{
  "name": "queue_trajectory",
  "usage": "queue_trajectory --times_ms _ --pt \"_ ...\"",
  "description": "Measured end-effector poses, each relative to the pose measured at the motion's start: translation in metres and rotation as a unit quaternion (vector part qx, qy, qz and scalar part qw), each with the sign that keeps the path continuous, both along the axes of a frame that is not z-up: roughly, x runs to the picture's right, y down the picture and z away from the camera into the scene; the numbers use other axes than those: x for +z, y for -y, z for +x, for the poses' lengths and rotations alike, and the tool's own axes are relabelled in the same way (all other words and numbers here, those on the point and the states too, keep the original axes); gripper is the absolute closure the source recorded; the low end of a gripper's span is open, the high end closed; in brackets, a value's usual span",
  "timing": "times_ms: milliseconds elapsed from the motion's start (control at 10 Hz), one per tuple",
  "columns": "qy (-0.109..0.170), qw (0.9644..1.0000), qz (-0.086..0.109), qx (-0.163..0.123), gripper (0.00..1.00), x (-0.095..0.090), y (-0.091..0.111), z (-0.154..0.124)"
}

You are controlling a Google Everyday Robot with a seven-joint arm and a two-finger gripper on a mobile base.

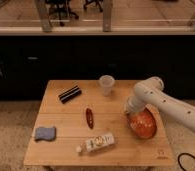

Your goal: Drag the ceramic bowl in a circle

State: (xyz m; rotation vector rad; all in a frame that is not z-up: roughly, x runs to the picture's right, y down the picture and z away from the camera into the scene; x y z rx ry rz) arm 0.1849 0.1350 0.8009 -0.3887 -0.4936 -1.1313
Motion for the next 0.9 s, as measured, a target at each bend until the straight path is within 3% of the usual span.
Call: queue_trajectory --times_ms 400,900 --pt "0.013 0.9997 0.007 -0.02 0.97 -0.002 -0.002 -0.01" --pt "0.022 0.9996 0.007 -0.017 0.97 -0.002 0.002 0.0"
